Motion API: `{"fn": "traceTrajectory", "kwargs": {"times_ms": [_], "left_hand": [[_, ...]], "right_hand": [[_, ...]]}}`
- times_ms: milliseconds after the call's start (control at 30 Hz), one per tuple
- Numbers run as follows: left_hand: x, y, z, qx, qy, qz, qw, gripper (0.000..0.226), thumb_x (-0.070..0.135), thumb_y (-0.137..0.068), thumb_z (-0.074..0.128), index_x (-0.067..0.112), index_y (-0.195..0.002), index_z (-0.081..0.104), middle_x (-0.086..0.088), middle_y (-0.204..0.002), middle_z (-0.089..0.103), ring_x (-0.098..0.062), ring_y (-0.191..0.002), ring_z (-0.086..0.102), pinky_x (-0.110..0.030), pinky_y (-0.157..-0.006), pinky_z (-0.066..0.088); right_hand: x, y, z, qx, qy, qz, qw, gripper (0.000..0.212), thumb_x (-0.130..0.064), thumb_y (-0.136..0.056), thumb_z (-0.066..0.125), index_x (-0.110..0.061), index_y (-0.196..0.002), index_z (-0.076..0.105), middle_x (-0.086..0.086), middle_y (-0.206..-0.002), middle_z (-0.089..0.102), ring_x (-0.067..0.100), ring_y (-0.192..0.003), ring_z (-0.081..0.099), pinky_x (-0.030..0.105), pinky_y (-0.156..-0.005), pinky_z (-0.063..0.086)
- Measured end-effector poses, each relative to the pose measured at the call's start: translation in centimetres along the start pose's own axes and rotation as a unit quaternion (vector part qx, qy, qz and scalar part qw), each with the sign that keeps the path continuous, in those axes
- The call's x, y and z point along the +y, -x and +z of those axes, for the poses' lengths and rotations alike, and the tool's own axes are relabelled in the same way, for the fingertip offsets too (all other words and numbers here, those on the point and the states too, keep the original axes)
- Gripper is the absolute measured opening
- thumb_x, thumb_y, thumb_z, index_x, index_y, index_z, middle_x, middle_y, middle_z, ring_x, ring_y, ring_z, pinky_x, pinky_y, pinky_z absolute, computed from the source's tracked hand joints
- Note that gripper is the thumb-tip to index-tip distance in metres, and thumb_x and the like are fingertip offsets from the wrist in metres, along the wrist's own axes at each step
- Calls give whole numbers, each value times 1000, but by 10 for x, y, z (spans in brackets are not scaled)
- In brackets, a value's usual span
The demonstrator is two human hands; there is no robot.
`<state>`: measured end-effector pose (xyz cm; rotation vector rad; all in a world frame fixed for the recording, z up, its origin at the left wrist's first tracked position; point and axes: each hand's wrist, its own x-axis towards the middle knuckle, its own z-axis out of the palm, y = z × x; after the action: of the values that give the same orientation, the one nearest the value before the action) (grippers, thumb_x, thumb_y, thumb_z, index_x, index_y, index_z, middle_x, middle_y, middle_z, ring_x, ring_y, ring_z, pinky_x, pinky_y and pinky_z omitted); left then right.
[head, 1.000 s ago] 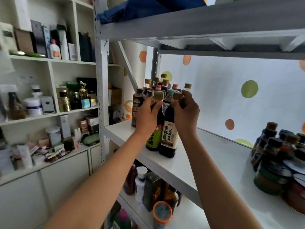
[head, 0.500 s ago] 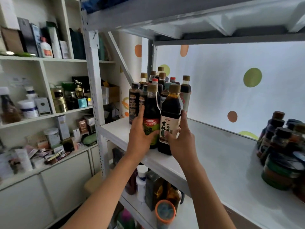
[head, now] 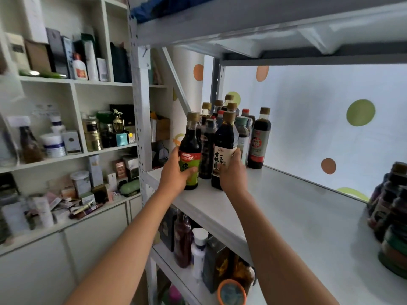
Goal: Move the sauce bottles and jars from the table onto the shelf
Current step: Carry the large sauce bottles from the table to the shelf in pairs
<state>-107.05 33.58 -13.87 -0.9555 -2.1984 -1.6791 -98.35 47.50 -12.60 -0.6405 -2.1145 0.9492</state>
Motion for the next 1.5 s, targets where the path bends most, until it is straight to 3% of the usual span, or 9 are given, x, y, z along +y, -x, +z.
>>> {"fn": "traceTrajectory", "kwargs": {"times_ms": [167,433,733,867,1000,1100,1267,1400,1500], "left_hand": [[-16,-19,-10,-19,26,-8,999,73,19,-84,73,22,-146,34,13,-127,44,-5,-121,39,-30,-101,35],[-33,-38,-15,-21,42,-50,998,69,19,-89,68,22,-148,32,0,-138,48,-10,-123,42,-33,-103,38],[-40,-38,-9,-7,44,-52,998,63,25,-89,67,19,-144,36,5,-131,50,-10,-121,45,-31,-99,40],[-51,-29,-5,-16,-19,-74,997,58,34,-86,70,17,-136,44,-4,-131,55,-21,-122,52,-38,-103,44],[-46,-11,2,14,-108,-75,991,80,38,-87,69,10,-147,24,-13,-147,36,-27,-136,38,-35,-108,35],[-48,14,10,13,-148,-87,985,84,53,-94,48,10,-154,7,-12,-160,16,-25,-147,16,-39,-120,18],[-55,50,5,-26,-214,-11,976,49,36,-104,28,11,-145,37,-9,-153,36,-25,-144,23,-43,-121,12],[-55,63,-2,-99,-275,-5,956,53,38,-104,11,20,-152,27,1,-162,16,-19,-151,-1,-42,-121,0],[-49,76,0,-133,-311,-4,941,57,42,-103,7,21,-154,19,-1,-164,6,-22,-150,-7,-46,-122,0]], "right_hand": [[5,-12,14,14,9,-7,1000,67,-9,-93,57,-16,-148,19,10,-146,48,34,-123,55,53,-95,52],[13,-15,26,46,28,-8,999,75,-14,-98,55,-11,-156,8,15,-152,26,34,-135,37,44,-107,41],[15,-15,30,76,21,-15,997,73,-19,-98,55,-12,-157,12,14,-144,34,33,-125,45,39,-100,44],[16,-13,28,74,18,-9,997,75,-19,-96,59,-14,-156,14,14,-146,35,34,-127,46,44,-101,45],[23,0,25,-8,40,39,998,89,-4,-87,64,-7,-155,6,16,-152,25,34,-138,33,42,-113,34],[25,17,20,-63,111,98,987,85,-13,-89,62,1,-152,7,19,-153,22,35,-142,25,41,-118,27],[21,40,10,-159,300,29,940,47,-30,-102,34,-3,-139,45,15,-146,43,29,-138,36,39,-117,29],[19,65,-1,-212,357,5,910,53,-36,-104,23,-11,-150,30,10,-159,27,24,-148,22,40,-122,15],[16,88,-10,-224,387,-19,894,55,-38,-105,20,-15,-155,20,8,-163,18,22,-150,13,42,-123,11]]}}
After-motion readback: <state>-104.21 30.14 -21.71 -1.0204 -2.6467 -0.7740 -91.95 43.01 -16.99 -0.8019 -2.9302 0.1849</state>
